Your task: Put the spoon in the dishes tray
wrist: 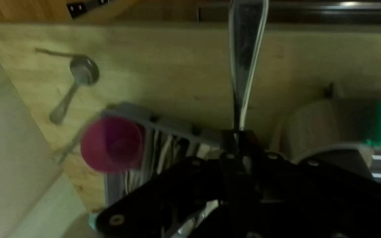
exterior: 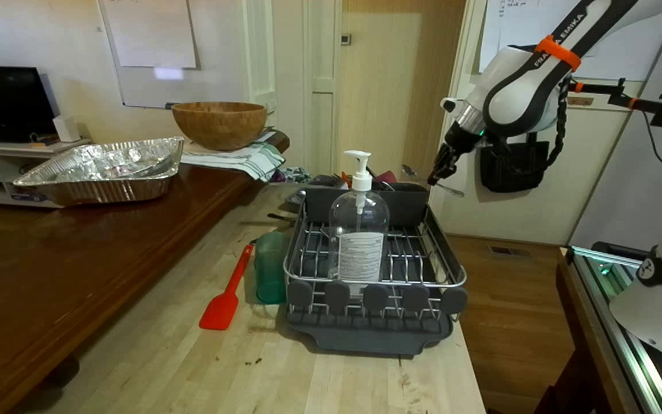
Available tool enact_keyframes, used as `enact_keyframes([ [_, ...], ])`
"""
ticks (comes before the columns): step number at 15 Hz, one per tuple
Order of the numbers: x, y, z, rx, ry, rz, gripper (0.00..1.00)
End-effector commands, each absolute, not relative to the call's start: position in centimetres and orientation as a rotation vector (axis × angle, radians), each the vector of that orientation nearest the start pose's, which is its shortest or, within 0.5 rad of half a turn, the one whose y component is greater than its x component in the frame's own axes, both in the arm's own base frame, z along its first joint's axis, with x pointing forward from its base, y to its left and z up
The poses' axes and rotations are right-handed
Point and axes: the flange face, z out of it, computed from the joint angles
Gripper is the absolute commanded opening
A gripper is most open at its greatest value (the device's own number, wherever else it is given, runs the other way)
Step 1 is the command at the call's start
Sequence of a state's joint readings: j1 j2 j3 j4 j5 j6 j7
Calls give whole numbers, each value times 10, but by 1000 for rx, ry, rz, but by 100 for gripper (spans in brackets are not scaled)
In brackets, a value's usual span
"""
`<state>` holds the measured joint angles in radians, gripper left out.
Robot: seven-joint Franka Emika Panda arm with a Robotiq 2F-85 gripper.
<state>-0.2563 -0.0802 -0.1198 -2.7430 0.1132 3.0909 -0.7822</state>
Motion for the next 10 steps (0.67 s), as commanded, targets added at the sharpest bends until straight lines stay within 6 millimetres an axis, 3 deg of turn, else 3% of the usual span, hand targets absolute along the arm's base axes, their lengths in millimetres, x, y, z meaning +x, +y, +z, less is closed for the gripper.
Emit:
enact_keyframes([
  [1,412,-110,336,-3170,-675,-880,2],
  [4,421,-86,353,-3124,-733,-989,2],
  [10,413,-91,356,-2999,-705,-987,2],
])
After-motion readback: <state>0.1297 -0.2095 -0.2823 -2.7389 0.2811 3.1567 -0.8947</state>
